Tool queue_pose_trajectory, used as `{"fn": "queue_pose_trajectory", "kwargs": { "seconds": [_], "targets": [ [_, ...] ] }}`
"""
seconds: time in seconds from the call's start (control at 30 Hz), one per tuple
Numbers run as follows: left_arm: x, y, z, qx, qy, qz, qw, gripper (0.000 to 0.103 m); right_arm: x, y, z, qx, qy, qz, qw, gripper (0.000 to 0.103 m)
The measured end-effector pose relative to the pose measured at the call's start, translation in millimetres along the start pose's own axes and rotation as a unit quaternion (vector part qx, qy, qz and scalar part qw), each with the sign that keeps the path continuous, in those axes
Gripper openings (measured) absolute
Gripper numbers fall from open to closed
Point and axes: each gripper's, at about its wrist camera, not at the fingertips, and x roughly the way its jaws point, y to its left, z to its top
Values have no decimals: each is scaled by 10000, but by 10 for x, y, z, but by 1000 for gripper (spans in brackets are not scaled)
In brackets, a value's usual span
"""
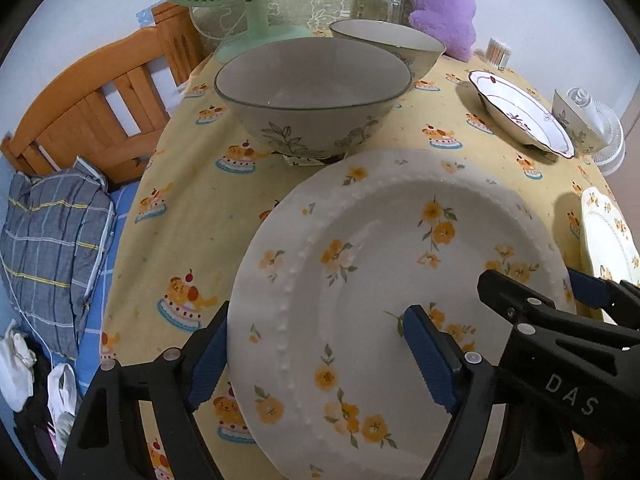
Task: Organize plates and bowls
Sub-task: 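Grasp the beaded-rim flowered plate's rim with both tools and lift it, then carry the beaded-rim plate with both tools over the scalloped plate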
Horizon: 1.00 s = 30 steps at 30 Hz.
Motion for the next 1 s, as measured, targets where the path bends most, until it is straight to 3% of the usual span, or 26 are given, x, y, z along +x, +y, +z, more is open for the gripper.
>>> {"fn": "queue_pose_trajectory", "kwargs": {
  "seconds": [0.43,0.63,1.0],
  "targets": [
    [-163,-58,-269,-41,333,-355,9988,80,-129,-118,-283,151,264,-139,9994,73],
    [-85,-36,-225,35,430,-349,9985,73,-144,-134,-319,243,241,-206,9992,69],
    [-47,-43,-189,98,449,-440,9980,74,-56,-105,-248,310,342,-356,9983,69]
  ]
}}
